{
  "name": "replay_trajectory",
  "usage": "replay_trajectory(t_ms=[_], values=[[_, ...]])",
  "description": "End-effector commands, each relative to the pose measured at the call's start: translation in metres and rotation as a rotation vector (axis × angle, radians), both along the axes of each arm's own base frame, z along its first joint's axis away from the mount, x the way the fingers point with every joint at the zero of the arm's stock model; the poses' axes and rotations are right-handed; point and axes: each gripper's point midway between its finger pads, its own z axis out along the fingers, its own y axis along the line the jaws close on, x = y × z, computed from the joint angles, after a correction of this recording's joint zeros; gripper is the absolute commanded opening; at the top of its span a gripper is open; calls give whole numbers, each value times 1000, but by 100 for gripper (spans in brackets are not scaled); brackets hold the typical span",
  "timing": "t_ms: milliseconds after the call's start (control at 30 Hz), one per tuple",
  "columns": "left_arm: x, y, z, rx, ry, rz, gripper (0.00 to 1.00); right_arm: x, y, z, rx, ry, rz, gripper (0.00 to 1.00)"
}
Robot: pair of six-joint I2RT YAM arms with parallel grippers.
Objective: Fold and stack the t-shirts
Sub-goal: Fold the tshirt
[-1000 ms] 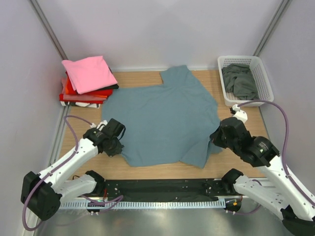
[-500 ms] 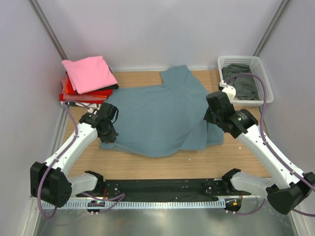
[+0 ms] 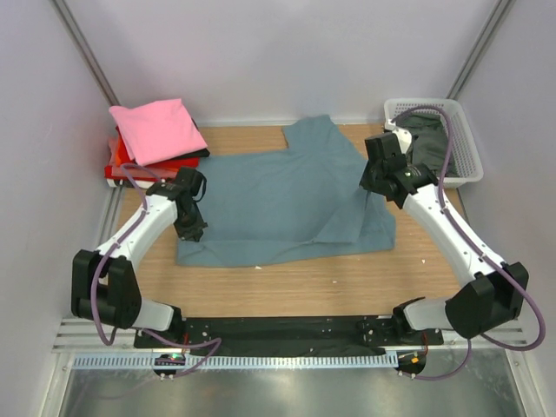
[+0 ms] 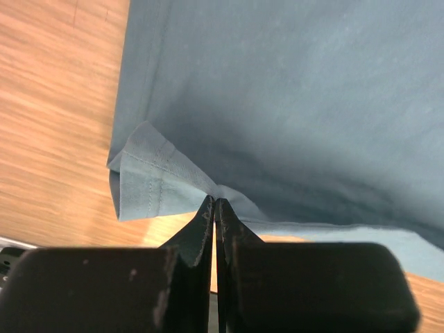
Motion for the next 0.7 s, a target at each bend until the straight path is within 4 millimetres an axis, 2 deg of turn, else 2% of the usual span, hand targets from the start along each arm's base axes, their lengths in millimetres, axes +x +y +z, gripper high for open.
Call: replay_trajectory(t_ms=[0,33,200,667], values=[[28,-2,11,-15,-69,-16,0,30,2,31,29,-100,10,1],[31,0,11,-14,-70,-15,0,34,1,24,21,-81,10,1],[43,5,13,-6,-75,-5,0,50,-2,21,18,-73,0,1],[70,9,-4,17,-40,7,0,92,-3,-3,21,-27,-8,1]])
